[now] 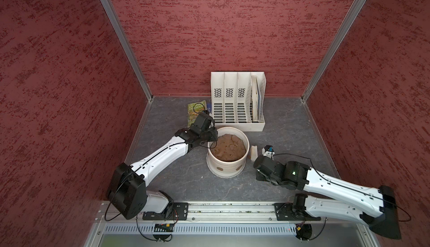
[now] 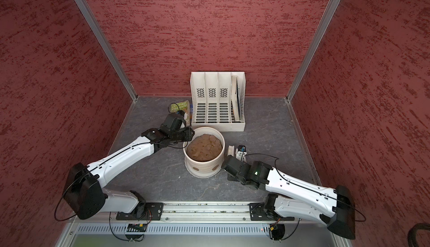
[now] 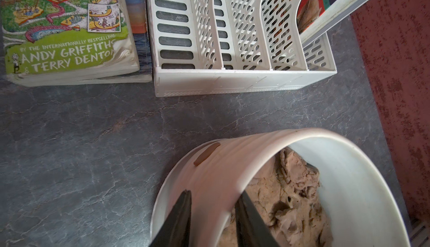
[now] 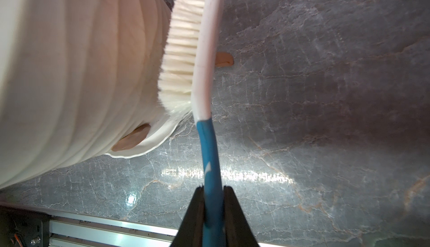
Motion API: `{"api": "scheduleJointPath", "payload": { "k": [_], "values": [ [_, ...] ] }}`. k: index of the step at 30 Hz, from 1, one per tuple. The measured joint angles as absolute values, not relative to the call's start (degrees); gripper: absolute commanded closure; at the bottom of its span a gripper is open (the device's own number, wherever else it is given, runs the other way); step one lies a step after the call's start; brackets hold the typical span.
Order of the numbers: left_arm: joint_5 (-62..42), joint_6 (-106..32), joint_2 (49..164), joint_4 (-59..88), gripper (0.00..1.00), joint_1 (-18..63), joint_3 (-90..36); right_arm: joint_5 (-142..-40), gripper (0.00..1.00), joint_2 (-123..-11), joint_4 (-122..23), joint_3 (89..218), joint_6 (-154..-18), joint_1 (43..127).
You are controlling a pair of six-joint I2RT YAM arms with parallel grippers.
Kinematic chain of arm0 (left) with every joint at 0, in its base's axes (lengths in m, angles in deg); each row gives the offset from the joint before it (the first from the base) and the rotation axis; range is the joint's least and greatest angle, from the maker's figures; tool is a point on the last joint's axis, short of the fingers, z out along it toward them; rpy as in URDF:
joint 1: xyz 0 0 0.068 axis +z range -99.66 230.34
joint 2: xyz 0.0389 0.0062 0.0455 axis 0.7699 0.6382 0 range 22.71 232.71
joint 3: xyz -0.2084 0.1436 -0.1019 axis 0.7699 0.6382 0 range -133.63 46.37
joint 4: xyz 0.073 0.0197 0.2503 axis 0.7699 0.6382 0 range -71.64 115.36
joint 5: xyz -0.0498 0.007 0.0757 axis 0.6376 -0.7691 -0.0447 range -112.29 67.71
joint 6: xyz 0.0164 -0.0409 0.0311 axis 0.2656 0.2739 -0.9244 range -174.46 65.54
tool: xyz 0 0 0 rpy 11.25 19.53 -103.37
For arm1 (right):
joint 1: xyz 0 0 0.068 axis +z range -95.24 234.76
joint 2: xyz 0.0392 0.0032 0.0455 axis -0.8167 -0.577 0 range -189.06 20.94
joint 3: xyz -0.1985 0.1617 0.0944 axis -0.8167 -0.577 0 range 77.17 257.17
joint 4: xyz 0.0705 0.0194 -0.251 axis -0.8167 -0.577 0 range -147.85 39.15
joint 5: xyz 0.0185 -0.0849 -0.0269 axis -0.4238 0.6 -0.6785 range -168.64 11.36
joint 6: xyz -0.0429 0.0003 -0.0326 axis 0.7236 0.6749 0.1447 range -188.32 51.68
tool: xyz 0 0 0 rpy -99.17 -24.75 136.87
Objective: Scrub the dried mud off the ceramic pot
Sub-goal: Rotate the pot on the tray.
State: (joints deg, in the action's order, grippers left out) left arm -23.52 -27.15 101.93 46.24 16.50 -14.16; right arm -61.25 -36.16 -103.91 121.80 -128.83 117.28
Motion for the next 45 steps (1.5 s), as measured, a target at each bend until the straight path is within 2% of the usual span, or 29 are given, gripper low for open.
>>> {"api": "scheduleJointPath", "payload": {
  "k": [5, 8, 9, 15, 17, 20, 24, 32, 38, 45],
  "values": [
    [-24.6, -28.2, 99.7, 49.5, 0.85, 15.8, -13.6, -61.3, 1.00, -36.3, -103.8, 121.8, -128.9, 117.3],
    [-24.7, -28.8, 98.0, 51.3, 0.86, 15.6, -13.4, -61.3, 1.00, -37.2, -103.6, 121.8, -128.9, 117.3],
    [-24.7, -29.2, 97.3, 52.1, 0.84, 15.4, -13.2, -61.3, 1.00, -37.4, -103.6, 121.8, -128.9, 117.3],
    [-23.4, -25.1, 94.9, 51.4, 0.48, 15.6, -10.8, -61.3, 1.00, -38.3, -103.2, 121.8, -128.9, 118.3],
    [-23.3, -24.8, 95.1, 50.7, 0.39, 15.7, -10.8, -61.3, 1.00, -38.3, -103.2, 121.8, -128.9, 118.4],
    [-23.5, -25.3, 96.4, 49.9, 0.32, 15.9, -11.9, -61.2, 1.00, -38.3, -103.4, 121.8, -129.0, 118.4],
    [-23.5, -26.1, 100.0, 47.5, 0.32, 16.7, -14.4, -61.2, 1.00, -38.2, -103.8, 121.8, -129.2, 118.4],
    [-22.3, -26.9, 105.5, 44.2, 0.38, 17.3, -16.5, -61.0, 1.00, -36.9, -104.6, 121.8, -129.8, 118.5],
    [-21.1, -27.2, 106.0, 44.1, 0.63, 17.3, -16.8, -61.0, 1.00, -36.7, -105.3, 121.8, -129.9, 118.5],
    [-21.2, -29.6, 104.1, 47.1, 0.78, 17.0, -16.3, -60.5, 1.00, -36.6, -106.2, 121.8, -130.1, 118.5]
  ]
}}
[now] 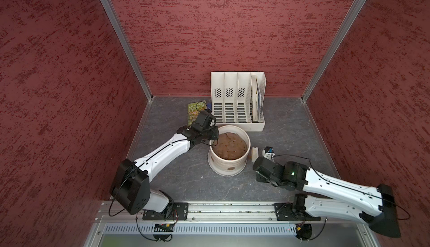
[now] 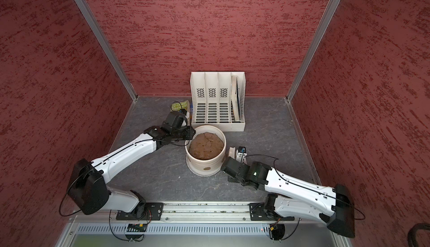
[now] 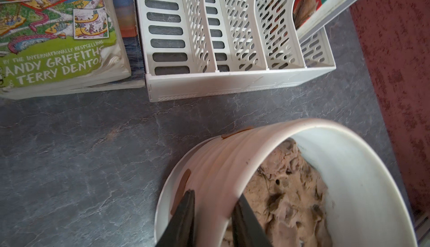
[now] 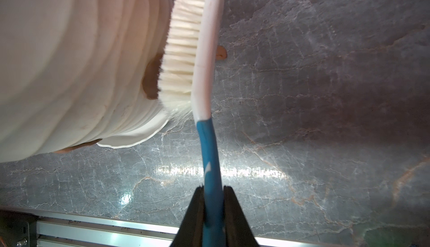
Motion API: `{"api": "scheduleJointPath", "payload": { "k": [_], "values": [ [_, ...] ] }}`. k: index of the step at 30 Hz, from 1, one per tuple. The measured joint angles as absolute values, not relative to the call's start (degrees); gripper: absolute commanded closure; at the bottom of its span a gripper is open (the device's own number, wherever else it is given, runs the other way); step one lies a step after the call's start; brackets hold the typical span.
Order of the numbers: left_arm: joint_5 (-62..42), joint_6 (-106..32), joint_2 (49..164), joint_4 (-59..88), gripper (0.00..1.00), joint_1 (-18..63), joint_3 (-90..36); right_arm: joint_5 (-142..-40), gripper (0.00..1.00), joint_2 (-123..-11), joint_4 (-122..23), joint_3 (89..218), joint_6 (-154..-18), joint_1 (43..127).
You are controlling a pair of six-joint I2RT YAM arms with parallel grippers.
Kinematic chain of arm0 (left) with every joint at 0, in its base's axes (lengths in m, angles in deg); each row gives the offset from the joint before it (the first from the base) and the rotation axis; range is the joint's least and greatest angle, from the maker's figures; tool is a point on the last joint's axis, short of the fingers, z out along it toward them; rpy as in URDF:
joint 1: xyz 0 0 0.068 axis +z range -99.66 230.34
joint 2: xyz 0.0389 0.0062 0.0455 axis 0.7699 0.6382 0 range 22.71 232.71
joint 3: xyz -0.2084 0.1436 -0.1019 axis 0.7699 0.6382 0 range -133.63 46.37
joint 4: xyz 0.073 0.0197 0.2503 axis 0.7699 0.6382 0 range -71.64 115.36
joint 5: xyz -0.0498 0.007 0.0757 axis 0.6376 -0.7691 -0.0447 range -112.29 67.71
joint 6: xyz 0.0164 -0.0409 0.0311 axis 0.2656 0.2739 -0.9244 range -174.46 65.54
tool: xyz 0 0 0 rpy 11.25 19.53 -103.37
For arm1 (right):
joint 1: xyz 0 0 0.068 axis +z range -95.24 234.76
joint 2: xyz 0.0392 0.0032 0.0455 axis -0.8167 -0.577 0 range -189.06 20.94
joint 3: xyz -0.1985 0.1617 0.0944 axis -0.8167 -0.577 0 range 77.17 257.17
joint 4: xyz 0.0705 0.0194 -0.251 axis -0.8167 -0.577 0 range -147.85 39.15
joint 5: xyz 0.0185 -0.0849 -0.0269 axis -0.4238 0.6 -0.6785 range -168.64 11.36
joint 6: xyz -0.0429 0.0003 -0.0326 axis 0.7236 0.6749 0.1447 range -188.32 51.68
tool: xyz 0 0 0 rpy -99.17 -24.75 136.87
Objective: Scrub the dried mud off the ceramic pot
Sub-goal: Rotate the pot on the tray.
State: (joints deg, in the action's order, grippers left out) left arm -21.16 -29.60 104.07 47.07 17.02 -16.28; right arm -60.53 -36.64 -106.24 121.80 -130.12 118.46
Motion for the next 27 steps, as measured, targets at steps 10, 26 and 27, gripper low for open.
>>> {"api": "scheduleJointPath", "payload": {
  "k": [10, 26, 27],
  "values": [
    [-21.9, -29.2, 99.5, 51.3, 1.00, 15.9, -14.6, -59.1, 1.00, -35.8, -109.0, 122.1, -131.3, 120.8],
    [-26.9, -27.0, 94.2, 55.1, 1.00, 15.4, -11.7, -55.3, 1.00, -39.2, -114.4, 125.9, -137.3, 131.2],
    [-26.9, -27.0, 93.7, 55.3, 1.00, 15.4, -11.4, -55.3, 1.00, -39.2, -114.2, 125.9, -137.1, 131.2]
  ]
}}
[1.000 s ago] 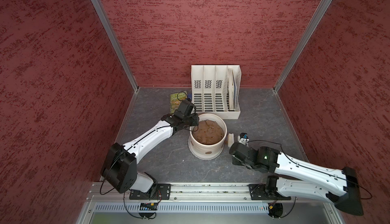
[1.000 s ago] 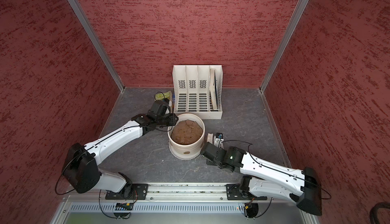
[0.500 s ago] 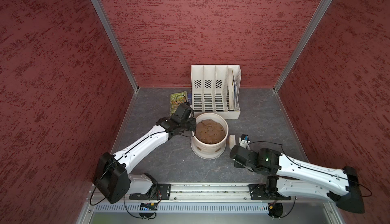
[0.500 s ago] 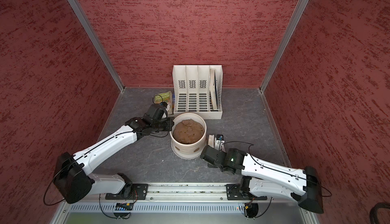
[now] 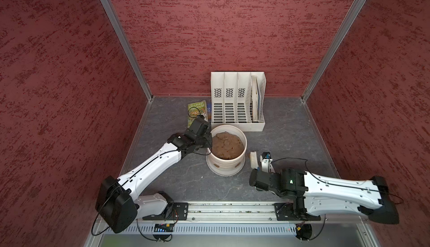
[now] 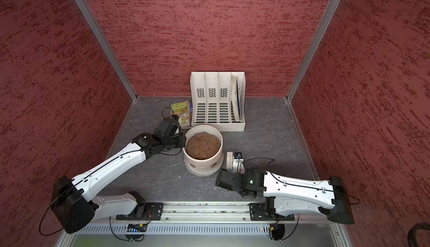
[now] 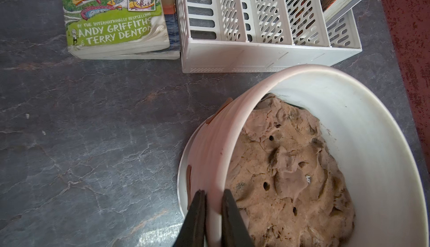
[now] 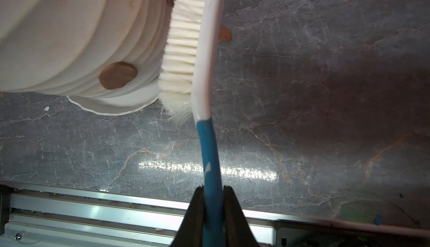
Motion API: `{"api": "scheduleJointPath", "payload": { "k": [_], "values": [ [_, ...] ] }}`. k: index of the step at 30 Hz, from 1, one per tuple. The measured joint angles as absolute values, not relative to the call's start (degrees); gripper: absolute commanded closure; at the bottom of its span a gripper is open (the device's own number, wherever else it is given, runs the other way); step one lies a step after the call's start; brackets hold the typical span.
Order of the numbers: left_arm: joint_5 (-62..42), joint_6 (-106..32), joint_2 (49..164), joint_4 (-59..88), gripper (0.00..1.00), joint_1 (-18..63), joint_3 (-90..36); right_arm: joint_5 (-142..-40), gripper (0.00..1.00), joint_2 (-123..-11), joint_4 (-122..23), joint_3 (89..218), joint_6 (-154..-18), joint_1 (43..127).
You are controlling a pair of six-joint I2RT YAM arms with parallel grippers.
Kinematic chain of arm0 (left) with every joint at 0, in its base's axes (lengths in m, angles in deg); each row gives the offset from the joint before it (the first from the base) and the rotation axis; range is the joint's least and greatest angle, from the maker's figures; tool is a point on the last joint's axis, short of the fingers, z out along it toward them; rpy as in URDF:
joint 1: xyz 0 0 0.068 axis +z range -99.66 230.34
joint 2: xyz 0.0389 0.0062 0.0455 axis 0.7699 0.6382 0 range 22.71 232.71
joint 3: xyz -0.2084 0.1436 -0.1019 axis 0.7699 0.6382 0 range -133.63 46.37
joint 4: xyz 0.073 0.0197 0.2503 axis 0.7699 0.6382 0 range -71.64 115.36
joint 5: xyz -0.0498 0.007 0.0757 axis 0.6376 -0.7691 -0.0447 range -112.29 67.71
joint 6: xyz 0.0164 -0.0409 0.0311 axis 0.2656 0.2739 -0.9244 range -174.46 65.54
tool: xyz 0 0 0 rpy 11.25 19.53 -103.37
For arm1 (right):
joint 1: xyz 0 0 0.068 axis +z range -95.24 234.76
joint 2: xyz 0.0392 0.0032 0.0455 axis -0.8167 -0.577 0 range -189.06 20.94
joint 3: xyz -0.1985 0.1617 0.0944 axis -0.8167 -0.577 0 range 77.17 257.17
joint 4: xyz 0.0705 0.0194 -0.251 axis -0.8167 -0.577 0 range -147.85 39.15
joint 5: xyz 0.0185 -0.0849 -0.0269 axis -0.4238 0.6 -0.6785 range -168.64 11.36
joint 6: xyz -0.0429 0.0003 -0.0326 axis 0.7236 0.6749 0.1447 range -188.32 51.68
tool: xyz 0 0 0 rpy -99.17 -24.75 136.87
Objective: Scrub the dried mud off the ceramic pot
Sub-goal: Rotate the pot on the tray, then brush off the soil from the pot.
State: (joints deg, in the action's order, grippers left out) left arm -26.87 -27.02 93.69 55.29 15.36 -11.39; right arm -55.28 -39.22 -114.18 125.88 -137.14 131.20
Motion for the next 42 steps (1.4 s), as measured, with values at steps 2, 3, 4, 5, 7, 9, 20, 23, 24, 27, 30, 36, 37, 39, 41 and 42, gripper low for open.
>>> {"api": "scheduleJointPath", "payload": {
  "k": [2, 3, 4, 5, 7, 9, 20, 23, 24, 27, 30, 36, 37, 39, 41, 42],
  "values": [
    [-26.7, -27.1, 93.1, 55.4, 1.00, 15.4, -10.9, -55.4, 1.00, -39.3, -113.2, 125.9, -136.6, 131.2],
    [-26.6, -27.1, 93.0, 55.5, 1.00, 15.5, -10.9, -55.5, 1.00, -39.5, -112.3, 125.9, -136.2, 131.2],
    [-26.4, -27.1, 93.0, 55.4, 1.00, 15.6, -10.9, -55.8, 1.00, -39.8, -111.4, 125.9, -135.8, 131.2],
    [-26.3, -27.1, 93.0, 55.4, 1.00, 15.6, -10.9, -56.3, 1.00, -40.0, -110.6, 125.9, -135.3, 131.2],
    [-26.1, -27.3, 93.0, 55.3, 1.00, 15.6, -10.8, -57.0, 1.00, -40.5, -108.9, 125.9, -134.4, 131.2],
    [-26.0, -27.4, 93.0, 55.2, 1.00, 15.7, -10.8, -57.5, 1.00, -41.1, -108.2, 125.9, -134.1, 131.2],
    [-24.7, -32.9, 92.9, 54.5, 1.00, 16.0, -10.6, -59.2, 1.00, -44.4, -107.9, 125.9, -132.6, 130.6],
    [-24.5, -34.0, 92.9, 54.5, 1.00, 16.0, -10.6, -59.6, 1.00, -44.9, -107.5, 125.9, -130.8, 128.7],
    [-24.4, -34.3, 93.0, 54.5, 1.00, 16.0, -10.6, -59.7, 1.00, -45.1, -107.2, 125.9, -130.1, 127.8],
    [-24.2, -35.0, 93.2, 54.2, 1.00, 16.0, -10.6, -60.9, 1.00, -46.0, -105.7, 125.9, -127.7, 124.7],
    [-24.2, -35.8, 93.2, 54.2, 1.00, 16.0, -10.6, -62.4, 1.00, -46.8, -104.9, 125.9, -125.6, 122.1],
    [-24.3, -36.8, 93.4, 54.5, 1.00, 15.9, -10.9, -64.4, 1.00, -48.1, -103.3, 126.1, -122.4, 117.4],
    [-24.3, -37.0, 93.6, 54.8, 1.00, 15.8, -11.2, -64.9, 1.00, -48.1, -102.9, 126.1, -122.1, 116.5],
    [-24.3, -37.5, 94.0, 54.9, 1.00, 15.7, -11.5, -65.8, 1.00, -47.9, -101.9, 125.7, -121.6, 114.4],
    [-24.2, -38.0, 94.1, 54.8, 1.00, 15.5, -11.6, -66.0, 1.00, -47.5, -100.5, 124.7, -121.4, 112.3],
    [-24.1, -38.3, 94.2, 54.8, 1.00, 15.3, -11.6, -66.2, 1.00, -47.1, -99.9, 124.1, -121.3, 111.1]
  ]
}}
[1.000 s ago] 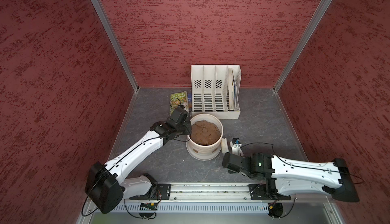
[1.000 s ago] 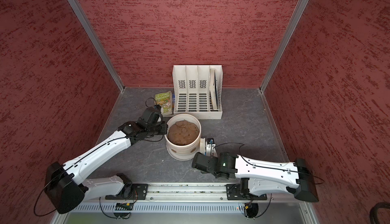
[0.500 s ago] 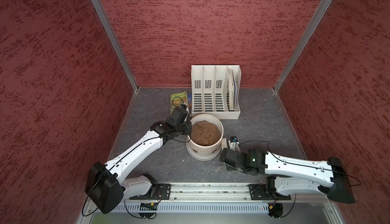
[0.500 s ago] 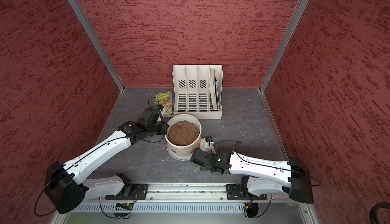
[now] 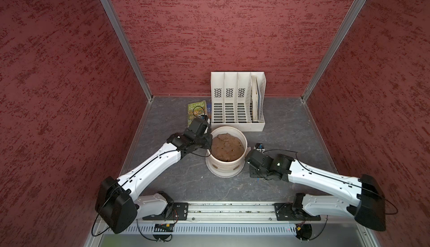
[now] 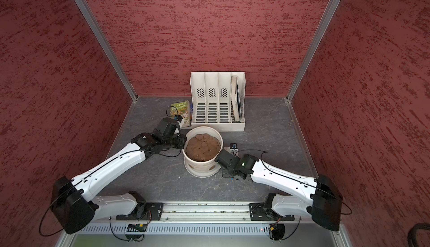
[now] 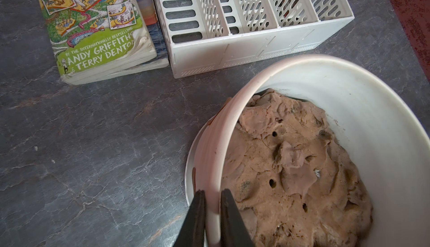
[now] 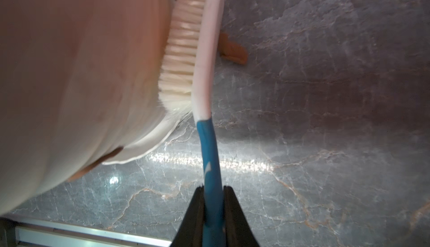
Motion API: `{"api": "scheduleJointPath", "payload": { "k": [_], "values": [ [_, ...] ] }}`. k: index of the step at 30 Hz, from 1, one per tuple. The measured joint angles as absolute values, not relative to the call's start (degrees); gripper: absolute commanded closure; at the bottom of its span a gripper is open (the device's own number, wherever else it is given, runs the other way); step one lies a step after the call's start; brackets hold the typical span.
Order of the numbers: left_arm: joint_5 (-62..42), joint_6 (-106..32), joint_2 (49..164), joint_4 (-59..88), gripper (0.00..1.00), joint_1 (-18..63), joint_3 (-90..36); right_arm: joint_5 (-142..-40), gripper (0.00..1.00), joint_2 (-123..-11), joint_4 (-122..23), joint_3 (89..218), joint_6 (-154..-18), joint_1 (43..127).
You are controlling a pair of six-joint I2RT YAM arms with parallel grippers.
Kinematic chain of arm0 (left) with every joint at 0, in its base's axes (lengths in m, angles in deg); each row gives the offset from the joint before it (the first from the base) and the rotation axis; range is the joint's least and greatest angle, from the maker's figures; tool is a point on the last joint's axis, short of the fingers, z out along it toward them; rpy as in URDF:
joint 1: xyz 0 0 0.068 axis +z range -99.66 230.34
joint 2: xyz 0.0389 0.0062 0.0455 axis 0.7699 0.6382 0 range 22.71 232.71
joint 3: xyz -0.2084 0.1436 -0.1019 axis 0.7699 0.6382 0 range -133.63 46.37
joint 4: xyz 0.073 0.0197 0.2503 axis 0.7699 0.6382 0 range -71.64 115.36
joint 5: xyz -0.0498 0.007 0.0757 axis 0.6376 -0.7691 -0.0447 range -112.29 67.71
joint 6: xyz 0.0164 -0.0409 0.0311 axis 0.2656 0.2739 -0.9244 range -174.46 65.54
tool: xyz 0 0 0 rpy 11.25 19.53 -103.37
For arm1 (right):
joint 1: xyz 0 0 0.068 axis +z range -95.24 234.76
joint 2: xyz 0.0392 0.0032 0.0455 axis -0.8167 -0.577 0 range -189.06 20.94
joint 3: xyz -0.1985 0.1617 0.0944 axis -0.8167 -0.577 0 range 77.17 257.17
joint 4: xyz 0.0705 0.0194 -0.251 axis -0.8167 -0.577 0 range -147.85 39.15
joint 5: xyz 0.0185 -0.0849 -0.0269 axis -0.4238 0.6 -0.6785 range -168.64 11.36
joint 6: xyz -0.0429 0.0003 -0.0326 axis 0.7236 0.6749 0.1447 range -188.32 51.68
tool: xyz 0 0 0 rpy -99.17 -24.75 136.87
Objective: Scrub the dried mud off the ceramic pot
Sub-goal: Brush off the soil from the pot.
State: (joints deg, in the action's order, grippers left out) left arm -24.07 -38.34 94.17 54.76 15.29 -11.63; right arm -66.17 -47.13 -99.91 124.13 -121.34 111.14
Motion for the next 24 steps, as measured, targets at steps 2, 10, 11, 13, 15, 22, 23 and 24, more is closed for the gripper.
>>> {"api": "scheduleJointPath", "payload": {
  "k": [2, 10, 11, 13, 15, 22, 23, 24],
  "values": [
    [-23.6, -38.9, 94.2, 55.0, 1.00, 14.9, -11.8, -66.5, 1.00, -46.3, -99.6, 122.6, -121.4, 108.6],
    [-22.9, -39.8, 94.1, 56.2, 1.00, 14.2, -12.1, -66.6, 1.00, -45.5, -104.0, 119.5, -123.0, 103.3],
    [-22.9, -39.6, 94.1, 56.2, 1.00, 14.2, -12.1, -66.6, 1.00, -45.1, -104.3, 119.5, -123.0, 103.3],
    [-22.7, -38.8, 93.9, 56.3, 0.85, 14.6, -12.1, -66.6, 1.00, -43.9, -104.5, 119.5, -123.2, 103.3],
    [-22.1, -38.0, 93.4, 56.4, 0.69, 15.0, -11.7, -66.6, 1.00, -42.3, -104.4, 119.5, -123.2, 103.9],
    [-16.2, -35.8, 89.1, 52.2, 0.36, 16.5, -9.1, -66.1, 1.00, -37.6, -103.6, 119.8, -123.2, 108.1],
    [-15.7, -35.6, 89.4, 51.1, 0.34, 16.6, -9.1, -65.9, 1.00, -37.1, -103.5, 119.8, -123.3, 108.4],
    [-15.2, -35.5, 89.8, 50.0, 0.33, 16.6, -9.1, -65.8, 1.00, -36.7, -103.5, 119.8, -123.4, 108.7]
  ]
}}
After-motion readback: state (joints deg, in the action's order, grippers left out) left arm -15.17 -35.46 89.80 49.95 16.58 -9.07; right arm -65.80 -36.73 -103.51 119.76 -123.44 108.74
